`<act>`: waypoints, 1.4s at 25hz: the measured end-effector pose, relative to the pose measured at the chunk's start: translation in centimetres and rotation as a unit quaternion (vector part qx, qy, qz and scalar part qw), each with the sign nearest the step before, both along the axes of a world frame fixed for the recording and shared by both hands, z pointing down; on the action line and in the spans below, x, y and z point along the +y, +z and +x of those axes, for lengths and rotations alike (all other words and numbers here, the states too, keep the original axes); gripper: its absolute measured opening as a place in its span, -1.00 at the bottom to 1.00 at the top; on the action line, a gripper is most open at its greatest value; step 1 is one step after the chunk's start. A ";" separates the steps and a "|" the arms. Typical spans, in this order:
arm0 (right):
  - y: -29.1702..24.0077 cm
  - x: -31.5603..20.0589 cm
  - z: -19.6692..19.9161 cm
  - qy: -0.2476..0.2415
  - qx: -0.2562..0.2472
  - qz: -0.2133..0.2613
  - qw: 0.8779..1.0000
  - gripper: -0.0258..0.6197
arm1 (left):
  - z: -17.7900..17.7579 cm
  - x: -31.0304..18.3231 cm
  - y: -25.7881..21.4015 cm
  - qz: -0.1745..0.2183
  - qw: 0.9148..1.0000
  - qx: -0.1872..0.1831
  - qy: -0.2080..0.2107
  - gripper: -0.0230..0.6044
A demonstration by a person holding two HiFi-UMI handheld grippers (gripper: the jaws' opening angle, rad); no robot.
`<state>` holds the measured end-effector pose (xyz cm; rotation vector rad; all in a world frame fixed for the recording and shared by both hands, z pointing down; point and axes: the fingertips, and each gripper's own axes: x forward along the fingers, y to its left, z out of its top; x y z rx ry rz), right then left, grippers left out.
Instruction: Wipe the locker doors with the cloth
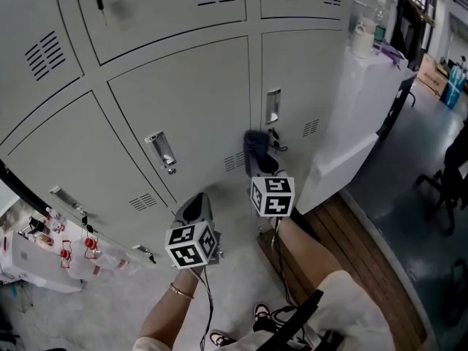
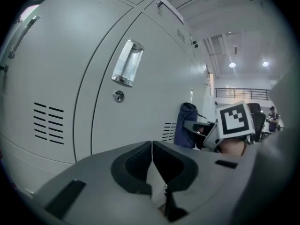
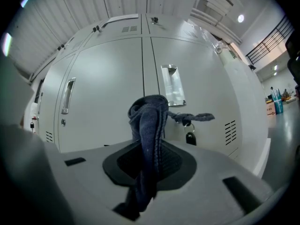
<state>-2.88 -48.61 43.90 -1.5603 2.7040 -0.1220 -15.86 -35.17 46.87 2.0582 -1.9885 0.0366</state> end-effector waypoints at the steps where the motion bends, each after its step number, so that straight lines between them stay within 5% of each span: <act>1: 0.0 -0.3 0.5 0.004 0.000 0.000 1.000 -0.77 | 0.4 -0.2 0.1 -0.001 1.000 -0.001 0.002 -0.90; 26: -0.7 -1.0 8.4 0.032 0.002 0.029 0.999 -0.77 | 7.0 -2.4 0.8 -0.007 0.999 0.005 0.035 -0.90; 35: -0.5 -1.7 9.8 0.034 -0.044 0.023 0.998 -0.77 | 7.7 -2.8 1.4 -0.012 0.999 0.005 0.033 -0.90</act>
